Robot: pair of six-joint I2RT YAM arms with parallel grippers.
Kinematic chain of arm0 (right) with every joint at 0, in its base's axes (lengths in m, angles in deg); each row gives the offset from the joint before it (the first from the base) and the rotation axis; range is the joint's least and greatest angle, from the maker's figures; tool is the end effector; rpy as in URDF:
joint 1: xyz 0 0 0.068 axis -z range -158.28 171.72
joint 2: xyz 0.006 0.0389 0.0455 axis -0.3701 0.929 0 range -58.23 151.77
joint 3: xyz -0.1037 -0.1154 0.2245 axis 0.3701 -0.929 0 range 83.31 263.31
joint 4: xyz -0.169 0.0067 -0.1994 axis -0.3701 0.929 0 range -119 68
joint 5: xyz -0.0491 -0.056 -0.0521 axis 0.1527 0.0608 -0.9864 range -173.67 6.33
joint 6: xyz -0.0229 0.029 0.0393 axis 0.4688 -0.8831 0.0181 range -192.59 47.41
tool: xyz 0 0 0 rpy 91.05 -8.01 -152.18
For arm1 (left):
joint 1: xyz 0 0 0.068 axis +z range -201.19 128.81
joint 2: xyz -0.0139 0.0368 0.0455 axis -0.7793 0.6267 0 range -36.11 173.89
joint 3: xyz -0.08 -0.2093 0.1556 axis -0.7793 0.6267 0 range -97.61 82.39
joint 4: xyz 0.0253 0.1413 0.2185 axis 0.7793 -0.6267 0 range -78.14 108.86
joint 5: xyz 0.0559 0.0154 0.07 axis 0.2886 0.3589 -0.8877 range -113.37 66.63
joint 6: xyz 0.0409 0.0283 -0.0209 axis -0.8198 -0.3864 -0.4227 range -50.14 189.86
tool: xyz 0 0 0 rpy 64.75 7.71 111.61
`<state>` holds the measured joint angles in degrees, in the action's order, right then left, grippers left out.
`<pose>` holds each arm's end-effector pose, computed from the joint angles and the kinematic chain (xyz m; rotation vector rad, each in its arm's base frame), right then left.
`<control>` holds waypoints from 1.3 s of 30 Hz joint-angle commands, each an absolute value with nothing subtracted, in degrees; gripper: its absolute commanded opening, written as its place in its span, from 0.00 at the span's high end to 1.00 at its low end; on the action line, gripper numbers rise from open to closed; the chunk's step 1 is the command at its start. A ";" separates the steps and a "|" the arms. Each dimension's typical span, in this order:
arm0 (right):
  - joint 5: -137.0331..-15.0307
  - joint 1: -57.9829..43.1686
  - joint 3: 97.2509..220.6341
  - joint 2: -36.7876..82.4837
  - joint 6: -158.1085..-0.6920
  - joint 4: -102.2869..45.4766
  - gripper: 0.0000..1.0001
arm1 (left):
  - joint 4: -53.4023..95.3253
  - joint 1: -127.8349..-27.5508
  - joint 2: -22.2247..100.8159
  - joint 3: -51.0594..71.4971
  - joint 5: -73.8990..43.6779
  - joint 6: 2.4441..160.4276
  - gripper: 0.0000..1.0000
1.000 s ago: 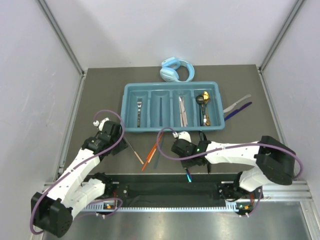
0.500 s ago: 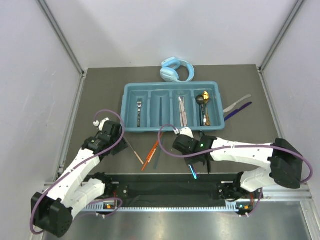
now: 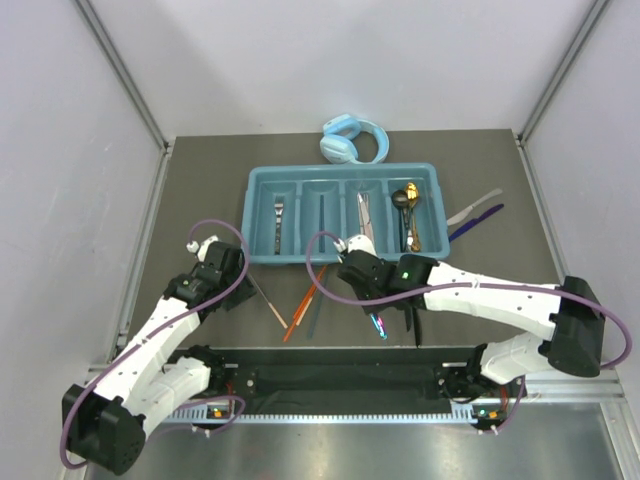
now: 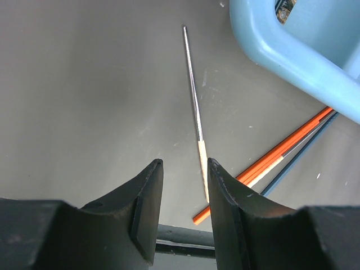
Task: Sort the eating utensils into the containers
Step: Pick up the knife at the center of the board, then place the knife in the storage box.
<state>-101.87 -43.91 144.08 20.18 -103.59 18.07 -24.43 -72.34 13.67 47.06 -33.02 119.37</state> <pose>0.1193 0.2365 0.2576 -0.6875 2.5209 0.1593 0.1513 -0.0521 0.2197 -0.6923 2.4823 -0.2534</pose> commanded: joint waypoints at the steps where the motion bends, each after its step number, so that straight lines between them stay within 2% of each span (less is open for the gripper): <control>1: -105.12 -44.46 150.19 19.37 -101.06 20.22 1.00 | -22.89 -72.20 13.90 47.41 -32.86 118.81 0.58; 7: -106.97 -41.48 155.11 19.73 -98.08 20.66 1.00 | -22.98 -72.20 13.46 47.41 -32.86 118.99 0.58; 11: -105.91 -35.43 158.71 19.20 -95.10 20.04 1.00 | -23.15 -72.20 13.28 47.41 -32.95 119.07 0.58; 24: -106.09 -23.72 178.74 26.05 -84.72 21.80 1.00 | -23.24 -72.20 13.46 47.32 -33.22 119.16 0.58; 39: -98.62 -13.97 181.39 39.31 -81.73 14.15 1.00 | -23.24 -72.29 13.63 47.32 -33.39 119.25 0.58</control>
